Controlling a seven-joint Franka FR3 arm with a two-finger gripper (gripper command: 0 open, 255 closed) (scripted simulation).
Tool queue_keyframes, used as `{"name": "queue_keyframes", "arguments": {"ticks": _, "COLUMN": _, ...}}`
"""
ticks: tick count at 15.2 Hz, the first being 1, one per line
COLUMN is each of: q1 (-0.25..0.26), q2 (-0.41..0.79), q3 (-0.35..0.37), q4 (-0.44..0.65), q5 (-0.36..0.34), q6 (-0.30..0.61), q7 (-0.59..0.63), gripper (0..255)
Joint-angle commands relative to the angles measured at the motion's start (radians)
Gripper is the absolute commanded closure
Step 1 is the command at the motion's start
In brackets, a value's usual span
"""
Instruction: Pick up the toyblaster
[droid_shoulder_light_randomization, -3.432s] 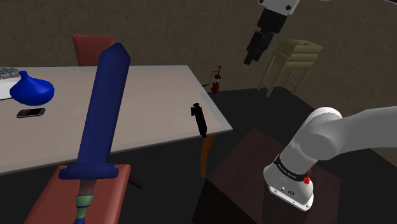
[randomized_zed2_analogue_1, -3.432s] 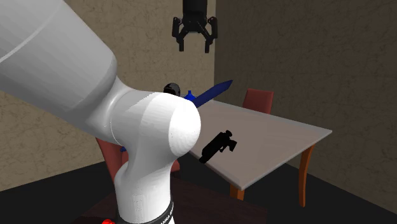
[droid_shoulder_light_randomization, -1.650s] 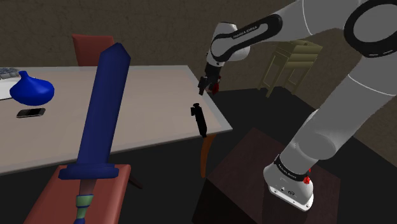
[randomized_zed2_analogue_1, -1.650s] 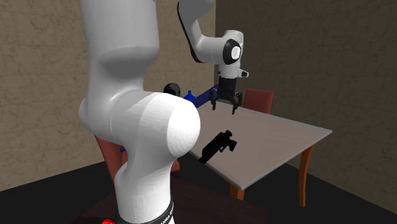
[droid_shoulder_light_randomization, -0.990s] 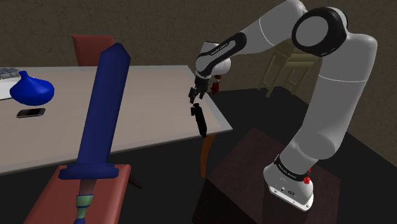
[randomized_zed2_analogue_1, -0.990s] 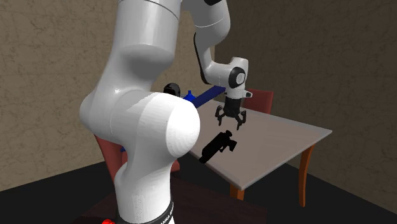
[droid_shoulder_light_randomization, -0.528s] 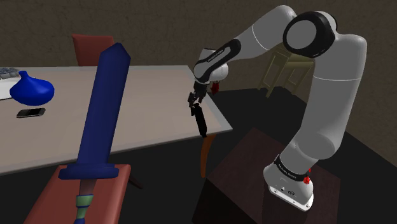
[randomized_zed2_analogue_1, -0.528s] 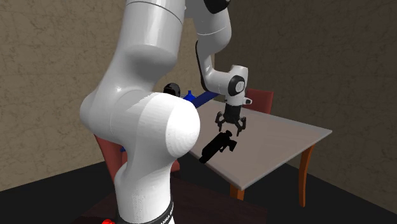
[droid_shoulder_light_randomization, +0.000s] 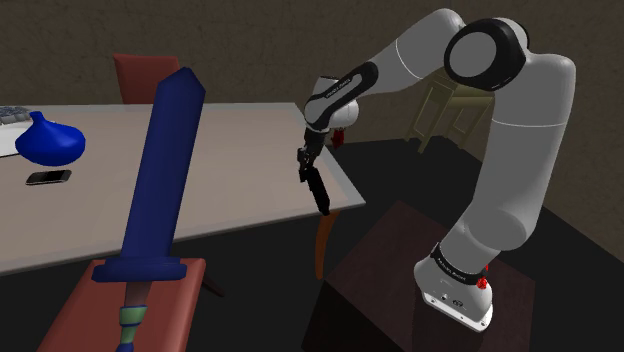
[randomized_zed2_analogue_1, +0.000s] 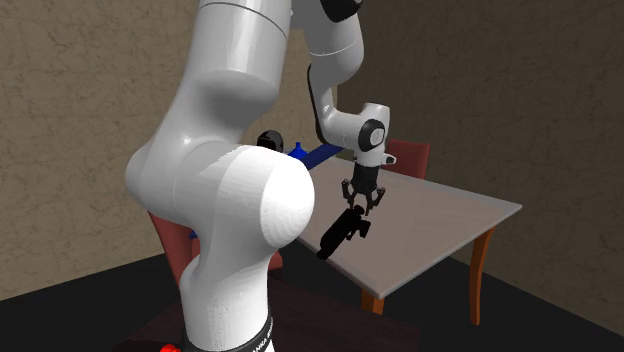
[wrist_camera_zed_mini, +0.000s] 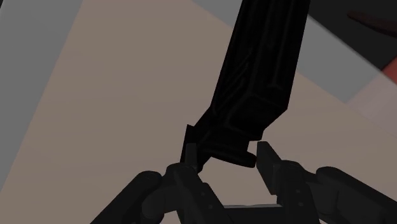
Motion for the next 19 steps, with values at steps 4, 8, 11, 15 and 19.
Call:
{"name": "queue_keyframes", "arguments": {"ticks": 4, "q1": 0.001, "q2": -0.019, "q3": -0.002, "q4": 0.002, "q5": -0.005, "q6": -0.022, "q7": 0.005, "gripper": 255}}
{"name": "queue_keyframes", "arguments": {"ticks": 8, "q1": 0.003, "q2": -0.058, "q3": -0.007, "q4": 0.007, "q5": -0.015, "q6": -0.066, "q7": 0.016, "gripper": 255}}
{"name": "queue_keyframes", "arguments": {"ticks": 11, "q1": 0.004, "q2": -0.086, "q3": -0.009, "q4": 0.013, "q5": -0.022, "q6": -0.1, "q7": 0.023, "gripper": 255}}
{"name": "queue_keyframes", "arguments": {"ticks": 15, "q1": 0.005, "q2": -0.121, "q3": -0.012, "q4": 0.025, "q5": -0.031, "q6": -0.146, "q7": 0.033, "gripper": 255}}
{"name": "queue_keyframes", "arguments": {"ticks": 19, "q1": 0.006, "q2": -0.139, "q3": -0.014, "q4": 0.032, "q5": -0.035, "q6": -0.171, "q7": 0.039, "gripper": 255}}
